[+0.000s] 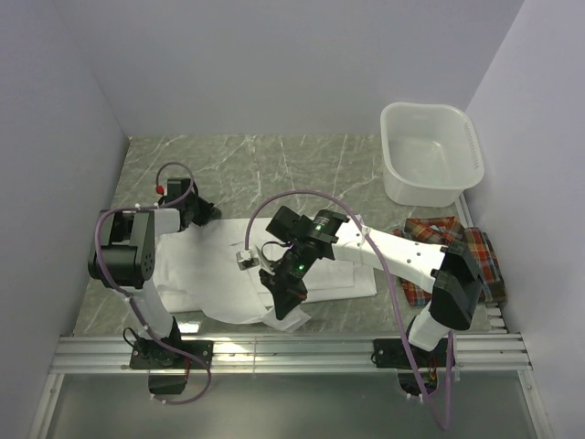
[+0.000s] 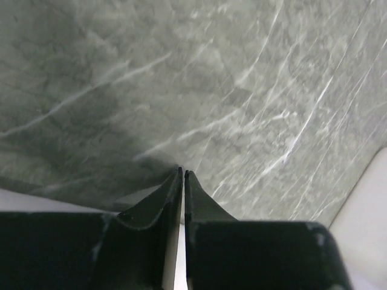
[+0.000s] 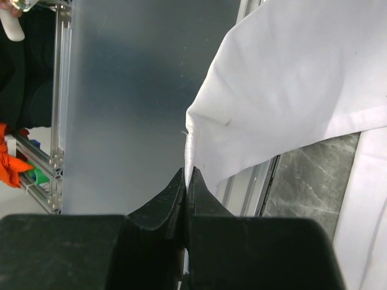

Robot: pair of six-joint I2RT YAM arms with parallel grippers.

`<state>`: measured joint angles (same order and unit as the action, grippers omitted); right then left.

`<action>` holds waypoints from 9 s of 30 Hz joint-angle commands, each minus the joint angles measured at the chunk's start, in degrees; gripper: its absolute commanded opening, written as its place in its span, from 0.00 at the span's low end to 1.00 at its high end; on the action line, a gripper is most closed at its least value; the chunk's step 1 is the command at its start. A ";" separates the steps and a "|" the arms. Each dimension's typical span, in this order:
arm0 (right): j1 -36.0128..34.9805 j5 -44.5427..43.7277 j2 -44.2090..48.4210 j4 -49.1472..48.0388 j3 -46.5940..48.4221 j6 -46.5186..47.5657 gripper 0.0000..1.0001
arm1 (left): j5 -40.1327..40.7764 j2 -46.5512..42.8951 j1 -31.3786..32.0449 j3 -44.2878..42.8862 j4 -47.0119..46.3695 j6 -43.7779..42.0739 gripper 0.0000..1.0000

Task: Fold and stack the long sleeve shirts
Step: Fold the shirt

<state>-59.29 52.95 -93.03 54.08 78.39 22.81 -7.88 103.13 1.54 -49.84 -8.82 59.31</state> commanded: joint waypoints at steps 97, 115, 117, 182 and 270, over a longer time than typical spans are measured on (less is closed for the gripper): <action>35.55 -20.60 -3.03 -41.43 -17.74 -46.98 0.00 | 6.91 -8.40 -9.01 -9.65 20.16 -18.79 0.68; 39.07 -26.93 -9.00 -33.52 -11.59 -43.99 0.03 | 11.22 -7.68 -8.92 -7.81 19.81 -20.37 0.66; 39.33 -27.72 -9.18 -32.65 -11.59 -44.25 0.04 | 11.48 -7.86 -8.92 -7.81 19.81 -20.55 0.66; 53.40 -36.42 -6.72 -58.83 -31.63 -65.61 0.47 | 13.24 2.16 -23.07 -9.48 20.07 -15.19 0.09; 13.58 -8.38 -37.76 -58.22 6.26 -56.91 0.34 | 2.34 -11.20 -1.37 6.69 12.86 -10.27 0.08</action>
<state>-46.24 45.60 -132.46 -6.15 86.21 -35.42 -8.12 91.13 0.60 -42.46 3.88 47.94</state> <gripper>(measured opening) 0.339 0.087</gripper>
